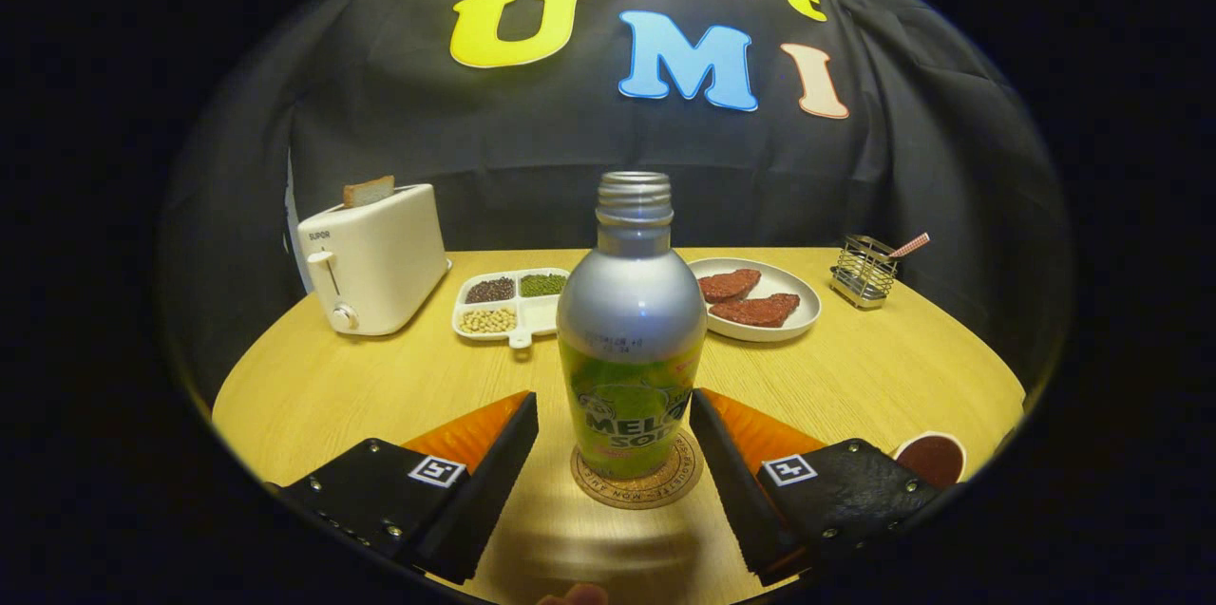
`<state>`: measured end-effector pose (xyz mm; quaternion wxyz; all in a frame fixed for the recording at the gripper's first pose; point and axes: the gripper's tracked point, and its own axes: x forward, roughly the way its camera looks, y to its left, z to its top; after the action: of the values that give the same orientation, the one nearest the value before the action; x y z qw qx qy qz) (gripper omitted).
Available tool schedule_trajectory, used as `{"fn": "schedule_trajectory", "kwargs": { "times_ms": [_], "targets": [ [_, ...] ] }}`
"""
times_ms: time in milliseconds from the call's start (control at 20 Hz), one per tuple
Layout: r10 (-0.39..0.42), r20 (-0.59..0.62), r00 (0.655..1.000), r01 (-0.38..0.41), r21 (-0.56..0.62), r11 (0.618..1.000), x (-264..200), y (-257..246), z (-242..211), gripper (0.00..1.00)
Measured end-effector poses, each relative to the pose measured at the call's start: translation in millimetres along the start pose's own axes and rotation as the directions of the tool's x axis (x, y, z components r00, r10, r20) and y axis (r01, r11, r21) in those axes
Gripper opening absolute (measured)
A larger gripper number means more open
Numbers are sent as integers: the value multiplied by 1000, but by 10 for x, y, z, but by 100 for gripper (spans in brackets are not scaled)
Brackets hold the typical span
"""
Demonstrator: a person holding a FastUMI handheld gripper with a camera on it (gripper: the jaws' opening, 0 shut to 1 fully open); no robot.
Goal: Take the bottle from table, then pour the juice into the cup, finally place the bottle on the coaster
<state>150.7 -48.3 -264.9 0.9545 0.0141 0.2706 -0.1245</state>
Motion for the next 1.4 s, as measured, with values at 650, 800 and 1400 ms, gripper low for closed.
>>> {"fn": "schedule_trajectory", "kwargs": {
  "times_ms": [650,800,1400],
  "targets": [
    [50,184,982,-52,8,999,-1017,-36,758,98],
    [73,232,970,-76,2,997,-1307,-11,937,98],
    [130,386,913,-126,-35,991,-2341,50,1363,97]
  ]
}}
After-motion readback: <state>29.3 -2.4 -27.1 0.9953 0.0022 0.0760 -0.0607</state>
